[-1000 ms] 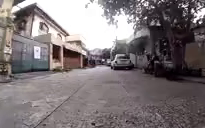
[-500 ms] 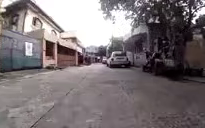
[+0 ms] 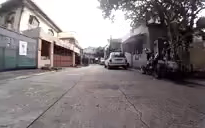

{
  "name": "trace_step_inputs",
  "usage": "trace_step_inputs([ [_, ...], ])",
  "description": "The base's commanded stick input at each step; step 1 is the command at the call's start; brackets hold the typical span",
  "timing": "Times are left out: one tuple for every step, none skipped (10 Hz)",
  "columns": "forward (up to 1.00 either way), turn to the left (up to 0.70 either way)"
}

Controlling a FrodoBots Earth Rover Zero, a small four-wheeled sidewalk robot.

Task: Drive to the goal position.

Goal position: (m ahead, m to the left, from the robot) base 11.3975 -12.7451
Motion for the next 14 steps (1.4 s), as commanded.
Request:
trace_step_inputs([
  [0.70, 0.00],
  [0.70, 0.00],
  [0.70, 0.00],
  [0.70, 0.00],
  [0.70, 0.00],
  [0.70, 0.00],
  [0.70, 0.00],
  [0.70, 0.00],
  [0.70, 0.00],
  [0.70, 0.00],
  [0.70, 0.00],
  [0.70, 0.00],
  [0.70, 0.03],
  [0.70, 0.20],
])
